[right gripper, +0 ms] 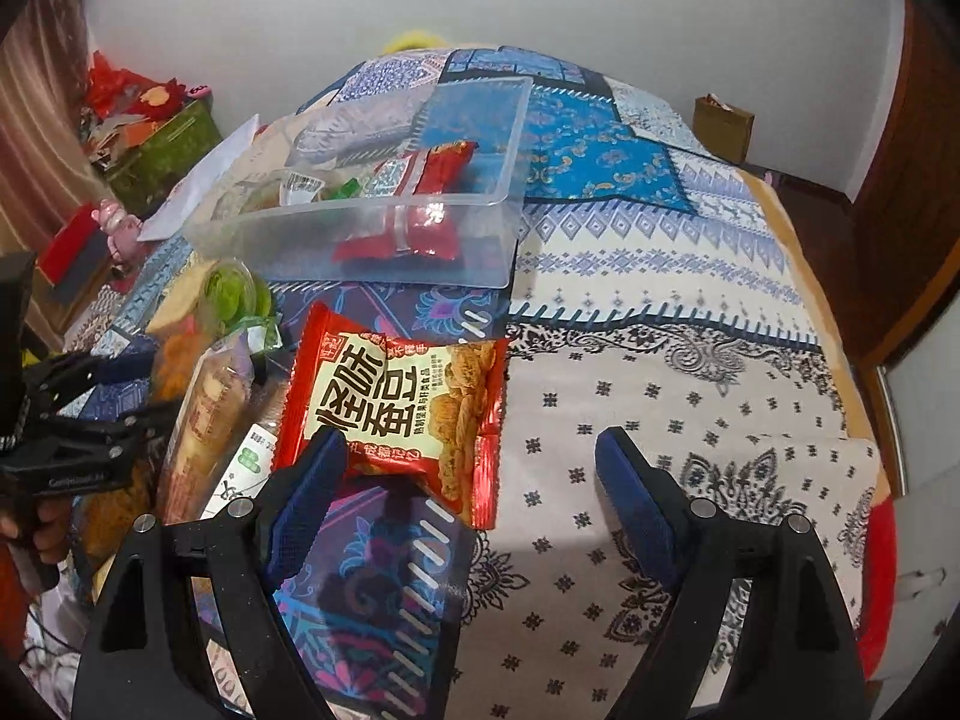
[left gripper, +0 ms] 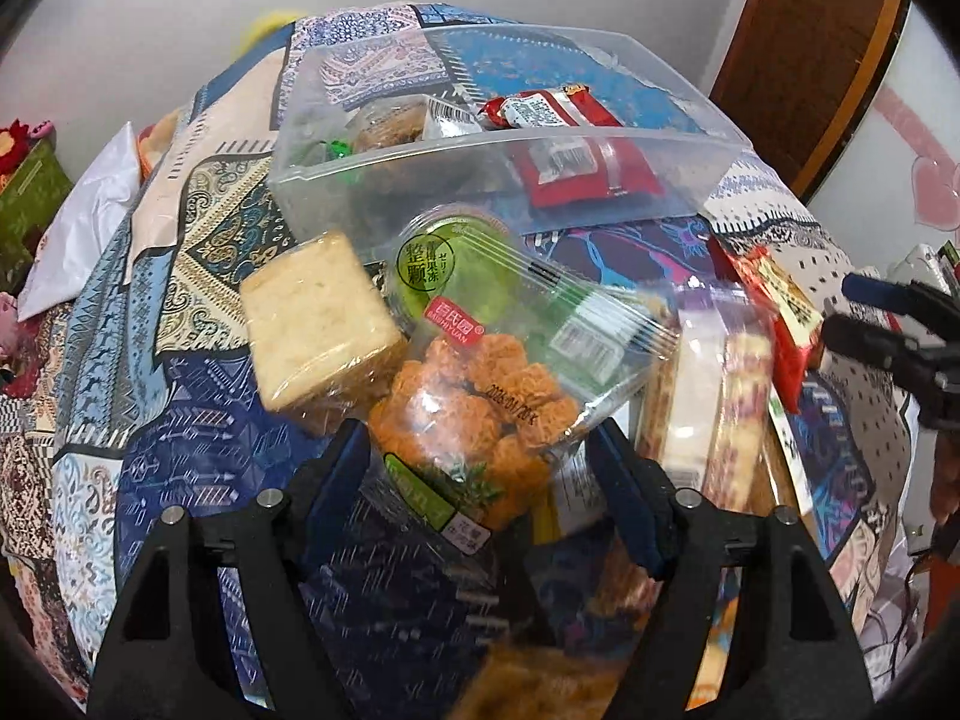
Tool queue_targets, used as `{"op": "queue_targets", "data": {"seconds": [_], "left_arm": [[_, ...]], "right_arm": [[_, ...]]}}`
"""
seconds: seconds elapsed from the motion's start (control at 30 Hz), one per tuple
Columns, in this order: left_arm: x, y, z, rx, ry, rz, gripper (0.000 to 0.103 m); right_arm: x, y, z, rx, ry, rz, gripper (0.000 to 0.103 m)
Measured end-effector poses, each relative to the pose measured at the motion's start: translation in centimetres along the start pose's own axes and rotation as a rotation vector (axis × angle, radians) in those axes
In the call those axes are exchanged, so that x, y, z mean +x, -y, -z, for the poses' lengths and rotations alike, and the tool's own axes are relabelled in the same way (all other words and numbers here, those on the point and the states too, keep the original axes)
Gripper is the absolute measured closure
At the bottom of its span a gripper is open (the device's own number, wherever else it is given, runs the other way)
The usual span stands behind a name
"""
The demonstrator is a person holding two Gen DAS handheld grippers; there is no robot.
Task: Organize snacks
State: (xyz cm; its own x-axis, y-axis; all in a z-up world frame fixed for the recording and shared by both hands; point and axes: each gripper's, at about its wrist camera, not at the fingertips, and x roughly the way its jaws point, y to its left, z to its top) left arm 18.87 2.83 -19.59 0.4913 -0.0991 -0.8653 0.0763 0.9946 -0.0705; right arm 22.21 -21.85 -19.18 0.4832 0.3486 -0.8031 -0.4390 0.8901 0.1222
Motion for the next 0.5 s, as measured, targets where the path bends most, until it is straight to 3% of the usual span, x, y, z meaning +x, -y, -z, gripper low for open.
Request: {"op": "queue_targets", "data": {"seconds": [0.3,0.5], "left_arm": [[1.3,-0.9,-1.3,-0.057,-0.017,0.074,0.02],[2.0,-0.6,-1.8,-0.081,-0.008,0.081,0.018]], "right_arm": [[1.3,-0.1,-0.7,0.052,-0.011,-0.096,0.018],[2.9,-1.1,-0.3,0.046,-0.055,-0.124,0.018]]}}
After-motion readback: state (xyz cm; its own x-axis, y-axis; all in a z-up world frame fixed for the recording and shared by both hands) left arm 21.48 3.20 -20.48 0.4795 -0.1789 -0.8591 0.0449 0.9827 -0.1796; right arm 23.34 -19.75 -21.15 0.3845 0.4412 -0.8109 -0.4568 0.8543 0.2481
